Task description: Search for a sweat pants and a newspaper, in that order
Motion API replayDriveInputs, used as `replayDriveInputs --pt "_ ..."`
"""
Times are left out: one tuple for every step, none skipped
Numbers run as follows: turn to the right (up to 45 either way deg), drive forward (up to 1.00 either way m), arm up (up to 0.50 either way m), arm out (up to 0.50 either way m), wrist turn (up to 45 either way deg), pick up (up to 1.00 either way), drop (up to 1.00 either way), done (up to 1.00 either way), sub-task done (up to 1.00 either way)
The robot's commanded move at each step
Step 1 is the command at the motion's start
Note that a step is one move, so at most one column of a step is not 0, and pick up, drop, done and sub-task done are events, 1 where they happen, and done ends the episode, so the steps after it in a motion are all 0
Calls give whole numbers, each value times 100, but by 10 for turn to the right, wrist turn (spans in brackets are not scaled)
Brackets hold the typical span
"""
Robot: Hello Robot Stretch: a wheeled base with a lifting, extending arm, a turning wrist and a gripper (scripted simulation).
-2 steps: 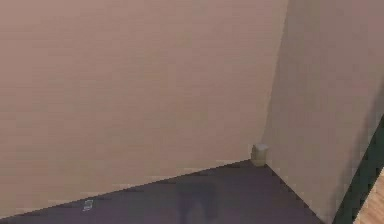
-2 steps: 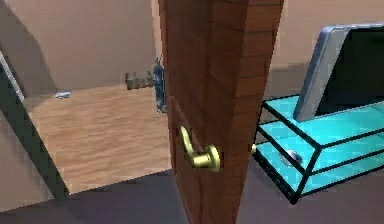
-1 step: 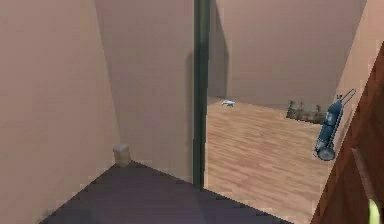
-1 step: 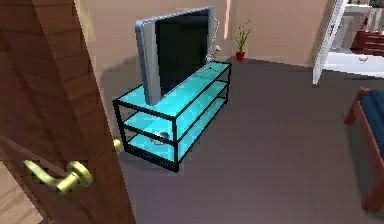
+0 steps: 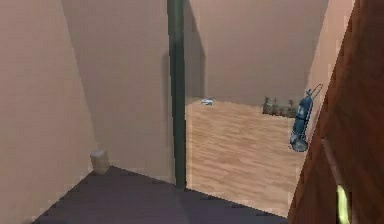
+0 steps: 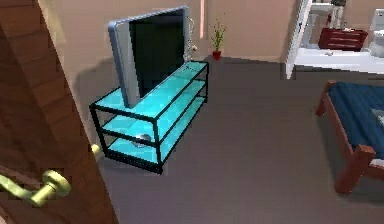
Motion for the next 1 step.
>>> replayDriveInputs --pt "0 75 0 0 0 0 0 0 0"
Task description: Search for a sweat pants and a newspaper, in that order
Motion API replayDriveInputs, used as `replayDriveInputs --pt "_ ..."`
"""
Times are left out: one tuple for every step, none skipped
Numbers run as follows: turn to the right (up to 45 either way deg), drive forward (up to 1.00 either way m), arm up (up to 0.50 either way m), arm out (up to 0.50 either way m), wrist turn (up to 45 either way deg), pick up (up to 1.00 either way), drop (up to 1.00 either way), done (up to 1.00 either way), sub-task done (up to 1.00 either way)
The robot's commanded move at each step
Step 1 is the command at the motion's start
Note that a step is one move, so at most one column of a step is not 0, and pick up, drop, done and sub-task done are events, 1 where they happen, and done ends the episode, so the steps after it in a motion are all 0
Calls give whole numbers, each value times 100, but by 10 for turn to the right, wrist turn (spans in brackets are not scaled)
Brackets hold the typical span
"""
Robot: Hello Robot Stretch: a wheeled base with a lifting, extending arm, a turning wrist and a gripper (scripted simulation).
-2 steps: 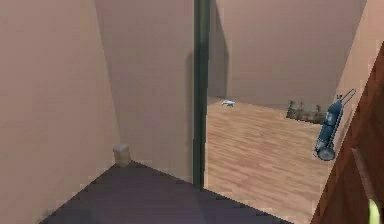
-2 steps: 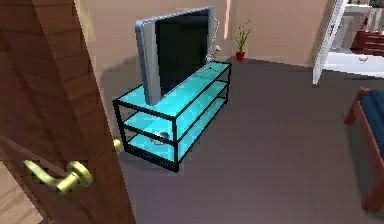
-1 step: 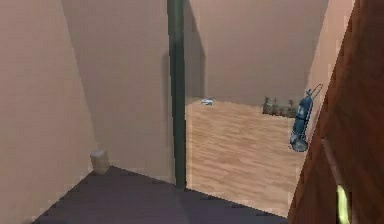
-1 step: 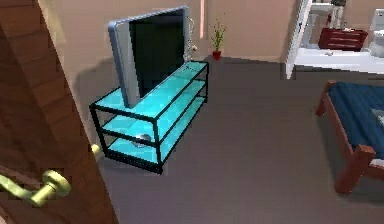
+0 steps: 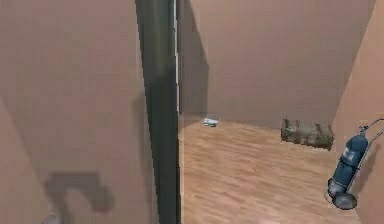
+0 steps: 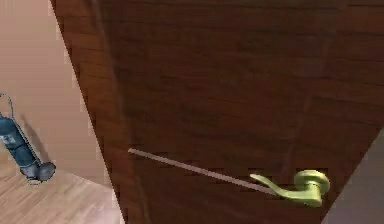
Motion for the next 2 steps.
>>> replayDriveInputs --pt "330 0 0 0 0 0 0 0 0" --pt "0 45 0 0 0 0 0 0 0"
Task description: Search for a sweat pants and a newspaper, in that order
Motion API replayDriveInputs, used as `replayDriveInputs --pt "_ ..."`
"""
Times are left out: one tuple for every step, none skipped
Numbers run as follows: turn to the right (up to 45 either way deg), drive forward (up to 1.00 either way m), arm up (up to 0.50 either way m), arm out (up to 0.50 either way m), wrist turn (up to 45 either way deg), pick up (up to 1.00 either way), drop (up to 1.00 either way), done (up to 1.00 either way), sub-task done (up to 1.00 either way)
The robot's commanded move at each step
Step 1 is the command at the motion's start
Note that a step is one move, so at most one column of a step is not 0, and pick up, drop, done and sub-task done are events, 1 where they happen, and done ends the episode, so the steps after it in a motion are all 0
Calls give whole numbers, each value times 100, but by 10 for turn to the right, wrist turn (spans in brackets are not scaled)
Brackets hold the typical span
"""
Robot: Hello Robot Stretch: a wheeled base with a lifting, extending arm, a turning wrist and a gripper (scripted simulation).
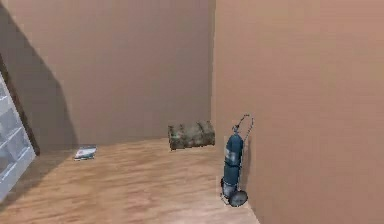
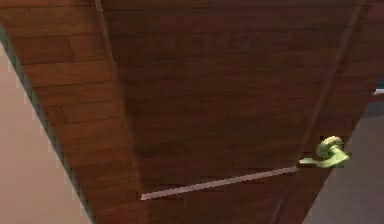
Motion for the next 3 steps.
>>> replayDriveInputs --pt "-270 0 0 0 0 0 0 0 0" --pt "-30 0 0 0 0 0 0 0 0" --pt "0 80 0 0 0 0 0 0 0"
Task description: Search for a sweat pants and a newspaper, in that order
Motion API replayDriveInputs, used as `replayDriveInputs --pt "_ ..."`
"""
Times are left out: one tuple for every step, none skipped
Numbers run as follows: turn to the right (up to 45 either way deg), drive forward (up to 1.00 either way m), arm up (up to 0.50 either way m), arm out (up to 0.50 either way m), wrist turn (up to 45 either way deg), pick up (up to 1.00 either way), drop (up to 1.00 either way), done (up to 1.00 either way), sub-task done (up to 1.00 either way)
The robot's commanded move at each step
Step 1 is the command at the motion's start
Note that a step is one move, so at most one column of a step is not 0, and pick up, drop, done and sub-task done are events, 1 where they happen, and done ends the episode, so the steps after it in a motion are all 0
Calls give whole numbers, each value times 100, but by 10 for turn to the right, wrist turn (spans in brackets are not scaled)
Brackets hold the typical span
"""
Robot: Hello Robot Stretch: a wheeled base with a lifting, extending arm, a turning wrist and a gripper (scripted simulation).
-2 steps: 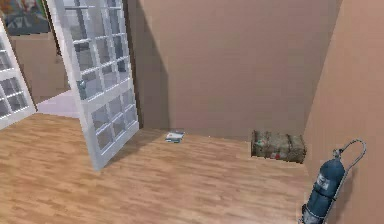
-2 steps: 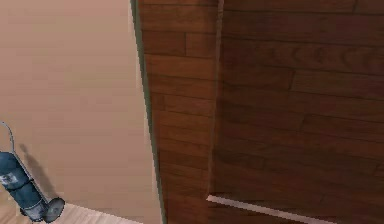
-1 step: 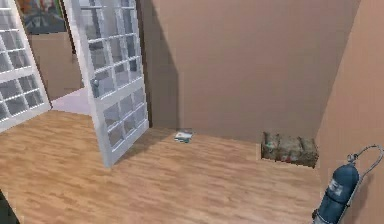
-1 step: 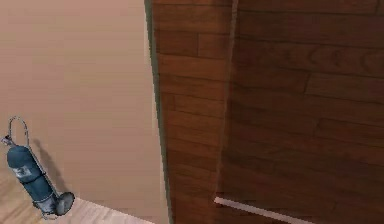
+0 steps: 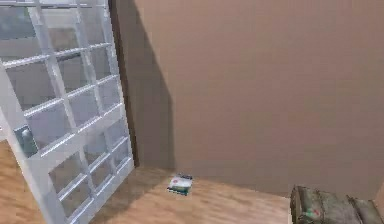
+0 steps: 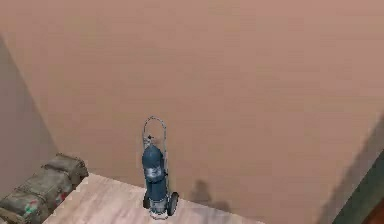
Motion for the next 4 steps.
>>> replayDriveInputs --pt "-450 0 0 0 0 0 0 0 0" --pt "-360 0 0 0 0 0 0 0 0" --pt "0 100 0 0 0 0 0 0 0" --pt "-60 0 0 0 0 0 0 0 0"
